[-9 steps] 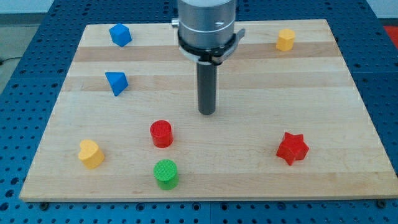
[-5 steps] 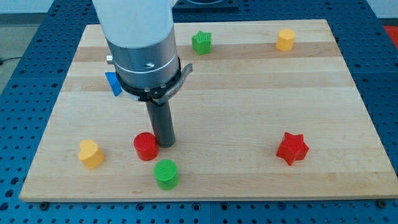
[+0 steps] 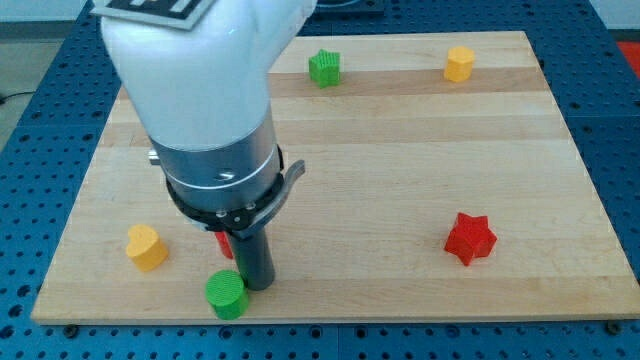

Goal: Place the circles in a diagonal line

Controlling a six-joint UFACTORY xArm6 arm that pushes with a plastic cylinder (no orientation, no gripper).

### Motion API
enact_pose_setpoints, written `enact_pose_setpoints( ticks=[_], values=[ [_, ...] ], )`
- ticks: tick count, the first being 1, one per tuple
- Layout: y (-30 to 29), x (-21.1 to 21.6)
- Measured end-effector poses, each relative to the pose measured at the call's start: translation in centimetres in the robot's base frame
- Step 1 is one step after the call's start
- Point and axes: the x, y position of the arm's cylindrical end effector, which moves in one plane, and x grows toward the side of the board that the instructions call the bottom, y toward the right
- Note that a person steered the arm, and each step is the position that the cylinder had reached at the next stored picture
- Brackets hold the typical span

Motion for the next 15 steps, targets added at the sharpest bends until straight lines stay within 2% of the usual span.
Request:
enact_pose_setpoints(
  ticks=[2, 3, 4, 5, 7, 9, 10, 11, 12, 13, 14, 15],
  values=[
    [-0.9, -6.0],
    [-0.7, -4.5],
    [-3.0, -0.9],
    [-6.8, -1.2],
    [-7.1, -7.6],
    [0.7, -8.2],
    [3.1, -7.1],
    [2.3, -4.4],
    [3.6, -6.5],
    [9.1, -9.1],
    [13.8, -9.2],
    [14.6, -9.5]
  ],
)
